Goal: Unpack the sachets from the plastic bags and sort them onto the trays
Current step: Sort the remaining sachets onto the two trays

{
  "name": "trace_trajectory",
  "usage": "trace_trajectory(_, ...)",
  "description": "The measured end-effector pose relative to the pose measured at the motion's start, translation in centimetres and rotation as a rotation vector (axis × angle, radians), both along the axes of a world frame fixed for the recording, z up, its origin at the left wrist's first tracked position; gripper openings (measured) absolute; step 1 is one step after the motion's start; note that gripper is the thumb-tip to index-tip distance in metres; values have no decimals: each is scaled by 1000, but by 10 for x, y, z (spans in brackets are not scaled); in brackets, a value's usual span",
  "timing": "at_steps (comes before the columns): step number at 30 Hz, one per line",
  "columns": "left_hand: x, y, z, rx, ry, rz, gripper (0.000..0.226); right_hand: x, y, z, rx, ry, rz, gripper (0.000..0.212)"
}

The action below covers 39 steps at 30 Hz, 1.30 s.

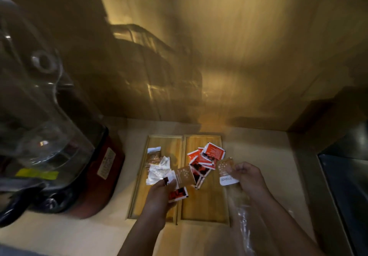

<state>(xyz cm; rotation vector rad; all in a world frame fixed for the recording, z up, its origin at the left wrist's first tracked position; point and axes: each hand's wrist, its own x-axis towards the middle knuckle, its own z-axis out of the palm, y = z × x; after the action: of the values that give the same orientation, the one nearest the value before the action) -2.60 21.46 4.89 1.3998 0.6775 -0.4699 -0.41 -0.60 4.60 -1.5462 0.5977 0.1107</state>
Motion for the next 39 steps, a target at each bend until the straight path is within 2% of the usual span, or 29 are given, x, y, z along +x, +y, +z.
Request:
trace_trajectory(3, -10, 27, -3, -27, 6, 71, 14, -1, 33, -3, 52, 29, 60, 32)
trace_trajectory(7, -19, 58, -2, -65, 5, 173, 13, -2, 81, -12, -27, 97, 215, 17)
trace_trajectory(10, -25, 76, -2, -43, 19, 178, 16, 0, 116, -22, -63, 141, 304, 21)
trace_trajectory(13, -28, 90, -2, -9, 28, 166, 19, 4, 144, -31, 6, 203, 268, 26)
trace_trajectory(15, -29, 97, -3, -11, 30, 175, 20, 5, 154, -32, 24, 275, 240, 22)
trace_trajectory(19, -33, 104, -4, 12, 37, 156, 15, 3, 165, -34, -90, 348, 319, 5)
trace_trajectory(22, -35, 107, -7, 24, 44, 146, 13, -1, 171, -29, -303, 248, 333, 13)
trace_trajectory(23, -35, 108, -8, 27, 49, 135, 15, -2, 172, -24, -303, 203, 298, 18)
trace_trajectory(25, -33, 107, -10, 14, 52, 119, 18, -6, 172, -11, -128, 203, 297, 22)
trace_trajectory(28, -29, 104, -8, 10, 62, 77, 16, -11, 175, 2, -43, 301, 516, 12)
trace_trajectory(30, -27, 103, -7, 7, 69, 65, 13, -11, 175, 0, 53, 287, 477, 8)
trace_trajectory(34, -26, 109, -15, 40, 84, 121, 18, -6, 176, -11, 208, 257, 219, 19)
trace_trajectory(39, -26, 117, -23, 32, 106, 89, 19, -3, 186, -32, -37, 304, 245, 31)
